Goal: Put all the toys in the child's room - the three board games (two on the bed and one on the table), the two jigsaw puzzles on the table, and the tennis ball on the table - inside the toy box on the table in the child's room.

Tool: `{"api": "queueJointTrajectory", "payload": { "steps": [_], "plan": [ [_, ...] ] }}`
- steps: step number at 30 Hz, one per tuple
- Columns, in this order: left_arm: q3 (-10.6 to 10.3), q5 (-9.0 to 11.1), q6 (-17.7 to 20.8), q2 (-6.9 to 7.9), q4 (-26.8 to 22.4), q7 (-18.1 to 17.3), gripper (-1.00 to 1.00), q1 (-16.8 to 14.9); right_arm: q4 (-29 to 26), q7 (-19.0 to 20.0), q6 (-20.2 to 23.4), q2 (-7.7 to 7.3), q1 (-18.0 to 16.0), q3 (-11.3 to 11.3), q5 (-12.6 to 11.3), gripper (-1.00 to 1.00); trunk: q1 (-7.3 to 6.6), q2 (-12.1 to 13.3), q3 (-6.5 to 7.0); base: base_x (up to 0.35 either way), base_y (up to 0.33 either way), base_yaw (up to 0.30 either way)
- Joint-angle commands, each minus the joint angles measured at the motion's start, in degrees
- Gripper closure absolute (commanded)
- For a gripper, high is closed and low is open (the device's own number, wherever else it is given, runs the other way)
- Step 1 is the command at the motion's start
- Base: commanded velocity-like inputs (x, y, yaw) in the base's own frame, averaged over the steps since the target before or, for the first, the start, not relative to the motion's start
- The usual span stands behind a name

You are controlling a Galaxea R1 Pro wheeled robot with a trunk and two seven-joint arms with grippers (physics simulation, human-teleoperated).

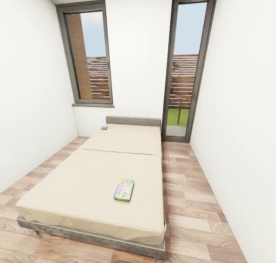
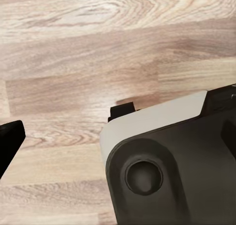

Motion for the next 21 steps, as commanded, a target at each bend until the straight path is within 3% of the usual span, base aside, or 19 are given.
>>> {"api": "queueJointTrajectory", "payload": {
  "steps": [1,5,9,14,15,17,18,21],
  "plan": [
    [0.0,-0.5,-0.1,0.22,-0.1,0.1,-1.00,0.0,-0.1,0.0,-0.1,0.01,0.0,-0.3,0.0,-1.00,0.00,0.0,-0.05,0.000,0.000,0.000],
    [0.8,-0.4,0.0,1.31,-0.3,0.1,-1.00,0.0,-0.1,0.0,-0.2,0.01,0.0,-0.3,0.0,-1.00,0.00,0.0,-0.05,0.000,0.000,0.000],
    [3.1,-0.2,-0.1,3.42,-0.4,0.1,-1.00,0.0,-0.1,0.0,-0.2,0.01,0.0,-0.3,0.0,-1.00,0.00,0.0,-0.05,0.000,0.000,0.000],
    [9.7,-0.1,-0.5,8.01,-1.7,0.1,-1.00,0.0,-0.1,0.0,-0.2,-0.02,0.0,-0.3,0.0,-1.00,0.00,0.0,-0.05,0.000,0.000,0.000],
    [12.1,0.0,-0.6,9.71,-2.4,0.0,-1.00,0.0,-0.1,0.0,-0.2,-0.03,0.0,-0.3,0.0,-1.00,0.00,0.0,-0.05,0.000,0.000,0.000],
    [14.8,0.0,-0.7,11.61,-3.0,-0.1,-1.00,0.0,-0.1,0.0,-0.2,-0.04,0.0,-0.3,0.0,-1.00,0.00,0.0,-0.05,0.000,0.000,0.000],
    [17.8,0.1,-0.8,13.75,-3.4,-0.3,-1.00,0.0,-0.1,0.0,-0.2,-0.05,0.0,-0.3,-0.1,-1.00,0.00,0.0,-0.05,0.000,0.000,0.000],
    [22.6,0.1,-0.8,17.07,-3.9,-0.6,-1.00,0.0,-0.1,0.0,-0.2,-0.03,0.0,-0.3,-0.1,-1.00,0.00,0.0,-0.05,0.000,0.000,0.000]
  ]
}}
